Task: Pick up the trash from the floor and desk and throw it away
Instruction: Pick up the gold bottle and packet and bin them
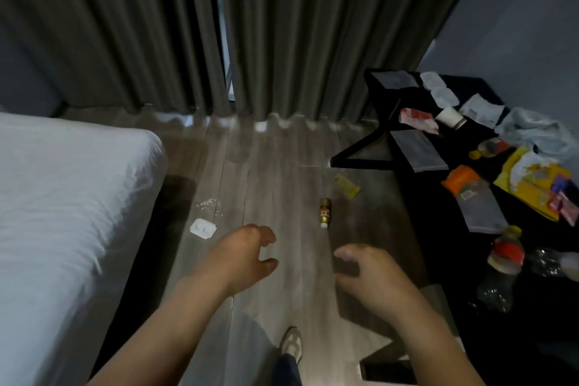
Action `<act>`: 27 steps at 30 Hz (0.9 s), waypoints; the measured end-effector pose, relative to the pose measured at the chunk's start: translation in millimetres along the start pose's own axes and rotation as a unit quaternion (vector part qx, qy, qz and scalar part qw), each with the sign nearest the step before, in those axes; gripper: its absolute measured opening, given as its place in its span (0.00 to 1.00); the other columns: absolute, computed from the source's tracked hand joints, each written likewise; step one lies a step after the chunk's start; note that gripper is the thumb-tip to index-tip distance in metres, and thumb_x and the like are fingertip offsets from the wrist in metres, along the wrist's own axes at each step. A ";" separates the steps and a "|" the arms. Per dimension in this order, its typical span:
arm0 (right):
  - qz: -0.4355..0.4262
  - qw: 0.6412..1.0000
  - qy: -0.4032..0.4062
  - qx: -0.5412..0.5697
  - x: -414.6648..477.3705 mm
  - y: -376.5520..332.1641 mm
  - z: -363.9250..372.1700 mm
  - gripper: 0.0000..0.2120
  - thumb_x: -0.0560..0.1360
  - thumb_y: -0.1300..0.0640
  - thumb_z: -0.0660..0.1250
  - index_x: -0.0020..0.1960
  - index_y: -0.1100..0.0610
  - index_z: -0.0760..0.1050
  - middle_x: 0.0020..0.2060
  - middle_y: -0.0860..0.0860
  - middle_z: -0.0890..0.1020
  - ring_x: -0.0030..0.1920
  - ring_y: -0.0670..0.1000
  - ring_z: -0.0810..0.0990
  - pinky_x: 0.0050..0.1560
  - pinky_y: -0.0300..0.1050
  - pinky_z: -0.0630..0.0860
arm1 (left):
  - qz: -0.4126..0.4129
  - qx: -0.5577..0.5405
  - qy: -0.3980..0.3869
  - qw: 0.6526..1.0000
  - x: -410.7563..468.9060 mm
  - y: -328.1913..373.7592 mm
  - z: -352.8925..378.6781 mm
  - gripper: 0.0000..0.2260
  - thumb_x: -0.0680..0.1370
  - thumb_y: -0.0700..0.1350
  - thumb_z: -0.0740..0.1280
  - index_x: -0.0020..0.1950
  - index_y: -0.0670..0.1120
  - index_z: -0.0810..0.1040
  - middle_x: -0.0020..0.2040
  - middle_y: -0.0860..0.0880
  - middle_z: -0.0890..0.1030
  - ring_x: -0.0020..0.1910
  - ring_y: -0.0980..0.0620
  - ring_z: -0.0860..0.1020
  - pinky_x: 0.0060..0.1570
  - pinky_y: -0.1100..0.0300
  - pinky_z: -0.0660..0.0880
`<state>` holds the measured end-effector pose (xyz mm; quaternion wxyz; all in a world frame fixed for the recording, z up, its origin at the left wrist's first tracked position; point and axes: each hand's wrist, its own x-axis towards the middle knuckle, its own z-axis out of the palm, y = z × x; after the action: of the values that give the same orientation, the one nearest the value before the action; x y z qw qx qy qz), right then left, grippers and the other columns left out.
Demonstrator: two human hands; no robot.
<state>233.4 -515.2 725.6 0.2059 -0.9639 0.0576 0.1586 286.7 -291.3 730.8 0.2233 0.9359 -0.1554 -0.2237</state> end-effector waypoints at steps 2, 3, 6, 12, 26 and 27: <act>-0.013 1.000 -0.002 0.004 27.4 9.0 -14.0 0.22 0.71 0.50 0.71 0.64 0.50 0.75 0.60 0.48 0.79 0.60 0.46 0.76 0.58 0.35 0.69 | 0.000 0.012 0.010 1.000 25.4 7.3 -7.5 0.20 0.75 0.54 0.67 0.67 0.52 0.72 0.61 0.54 0.76 0.57 0.55 0.75 0.59 0.63 0.70; -0.020 1.000 -0.004 0.004 40.5 13.1 -21.2 0.22 0.71 0.50 0.71 0.64 0.51 0.75 0.60 0.48 0.79 0.60 0.46 0.76 0.59 0.35 0.69 | 0.001 0.017 0.014 1.000 37.4 11.0 -11.2 0.20 0.75 0.54 0.67 0.66 0.52 0.72 0.61 0.54 0.76 0.57 0.56 0.75 0.58 0.65 0.69; -0.031 0.999 -0.010 -0.005 78.8 25.0 -39.7 0.21 0.71 0.50 0.71 0.63 0.52 0.76 0.60 0.49 0.79 0.60 0.47 0.77 0.60 0.38 0.70 | 0.005 0.018 0.027 0.999 73.3 18.5 -19.8 0.20 0.75 0.54 0.67 0.66 0.52 0.73 0.61 0.54 0.77 0.57 0.56 0.76 0.54 0.67 0.68; -0.022 0.999 -0.031 0.001 144.4 37.8 -55.2 0.21 0.71 0.50 0.71 0.64 0.50 0.75 0.60 0.48 0.78 0.58 0.47 0.77 0.59 0.40 0.73 | -0.005 0.009 0.000 1.000 138.7 16.7 -35.0 0.21 0.75 0.53 0.67 0.67 0.52 0.71 0.61 0.54 0.76 0.58 0.55 0.75 0.57 0.62 0.73; 0.059 0.997 -0.046 -0.003 311.8 48.6 -31.5 0.20 0.72 0.53 0.71 0.64 0.53 0.75 0.58 0.52 0.78 0.58 0.51 0.77 0.61 0.40 0.72 | 0.010 0.009 -0.057 0.998 325.4 -52.5 -46.0 0.21 0.76 0.51 0.67 0.68 0.49 0.71 0.61 0.50 0.77 0.57 0.52 0.76 0.57 0.61 0.73; 0.046 0.998 -0.036 -0.016 323.6 53.5 -26.9 0.20 0.70 0.55 0.73 0.61 0.55 0.77 0.55 0.54 0.80 0.55 0.52 0.79 0.57 0.40 0.73 | 0.007 0.005 -0.062 0.998 340.0 -56.3 -41.4 0.21 0.76 0.51 0.67 0.68 0.49 0.71 0.61 0.50 0.77 0.57 0.52 0.76 0.57 0.61 0.72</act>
<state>536.7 -589.8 622.0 0.1844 -0.9572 0.0921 0.2031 607.2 -361.7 617.6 0.2103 0.9201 -0.1766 -0.2791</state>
